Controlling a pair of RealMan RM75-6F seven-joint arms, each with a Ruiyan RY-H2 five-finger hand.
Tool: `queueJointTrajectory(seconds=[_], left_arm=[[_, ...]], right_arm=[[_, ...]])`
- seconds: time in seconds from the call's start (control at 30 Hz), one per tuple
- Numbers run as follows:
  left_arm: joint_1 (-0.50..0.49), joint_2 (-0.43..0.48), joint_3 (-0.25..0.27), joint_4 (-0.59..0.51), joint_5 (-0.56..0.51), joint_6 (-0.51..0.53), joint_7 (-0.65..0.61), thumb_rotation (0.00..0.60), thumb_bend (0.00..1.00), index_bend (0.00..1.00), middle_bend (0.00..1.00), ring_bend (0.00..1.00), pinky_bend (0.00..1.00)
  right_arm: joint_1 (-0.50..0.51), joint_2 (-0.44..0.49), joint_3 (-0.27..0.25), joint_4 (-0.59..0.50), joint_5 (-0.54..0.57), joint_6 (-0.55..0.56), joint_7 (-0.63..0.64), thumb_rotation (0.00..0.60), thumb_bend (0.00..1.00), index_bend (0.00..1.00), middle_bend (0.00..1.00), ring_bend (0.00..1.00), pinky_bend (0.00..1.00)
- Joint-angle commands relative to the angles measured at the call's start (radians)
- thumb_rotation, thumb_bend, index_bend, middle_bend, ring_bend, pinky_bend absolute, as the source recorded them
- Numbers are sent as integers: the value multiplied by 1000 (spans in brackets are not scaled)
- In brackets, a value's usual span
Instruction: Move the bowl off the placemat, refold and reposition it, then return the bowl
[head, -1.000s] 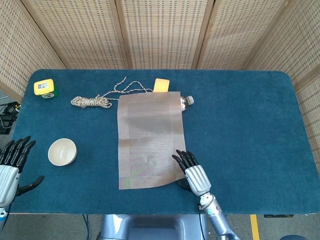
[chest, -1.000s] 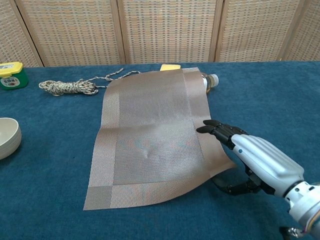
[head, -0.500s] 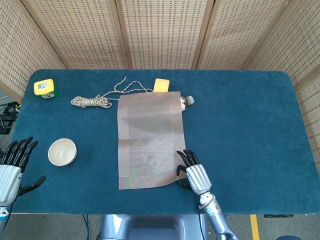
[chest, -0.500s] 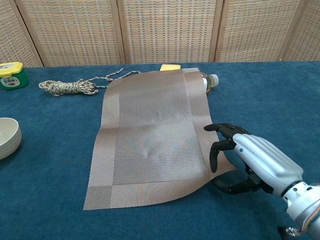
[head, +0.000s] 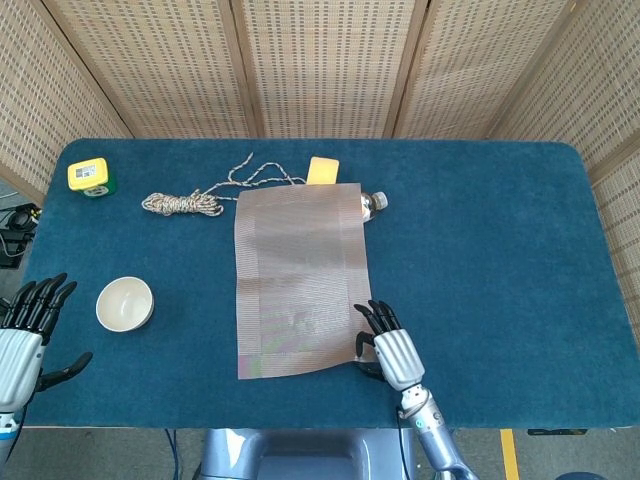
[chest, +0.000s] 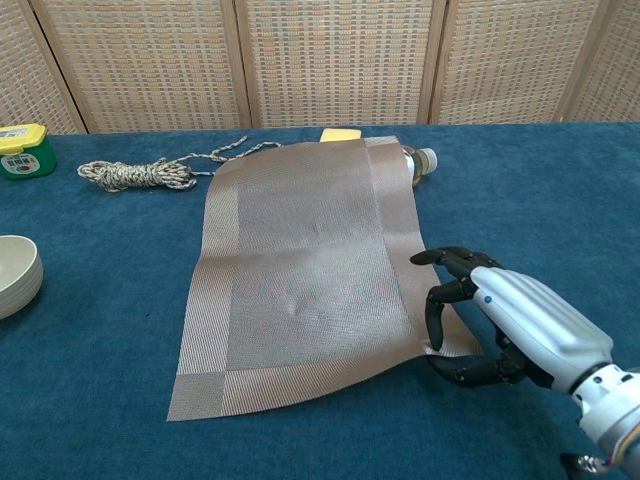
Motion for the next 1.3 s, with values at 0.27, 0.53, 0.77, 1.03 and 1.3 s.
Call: queueJointTrajectory(seconds=[0.27, 0.53, 0.77, 1.03, 1.3], left_arm=[[0, -1, -2, -1, 0, -6, 5, 600, 195, 0, 0, 0, 0], [1, -3, -2, -3, 6, -7, 9, 600, 196, 0, 0, 0, 0], [2, -5, -3, -4, 9, -6, 14, 600, 195, 0, 0, 0, 0], [3, -6, -7, -3, 4, -7, 12, 600, 195, 0, 0, 0, 0], [-2, -7, -7, 1, 2, -22, 13, 600, 195, 0, 0, 0, 0]], right_arm=[[-31, 86, -27, -90, -6, 32, 0, 600, 625, 675, 182, 0, 0], [-94, 255, -70, -215, -19, 107, -9, 600, 625, 685, 185, 0, 0], [-129, 356, -77, -222, -1, 129, -15, 600, 623, 692, 185, 0, 0], [-94, 415, -8, -129, 71, 54, -2, 600, 605, 693, 184, 0, 0], [2, 453, 113, 9, 189, -100, 12, 600, 605, 695, 185, 0, 0]])
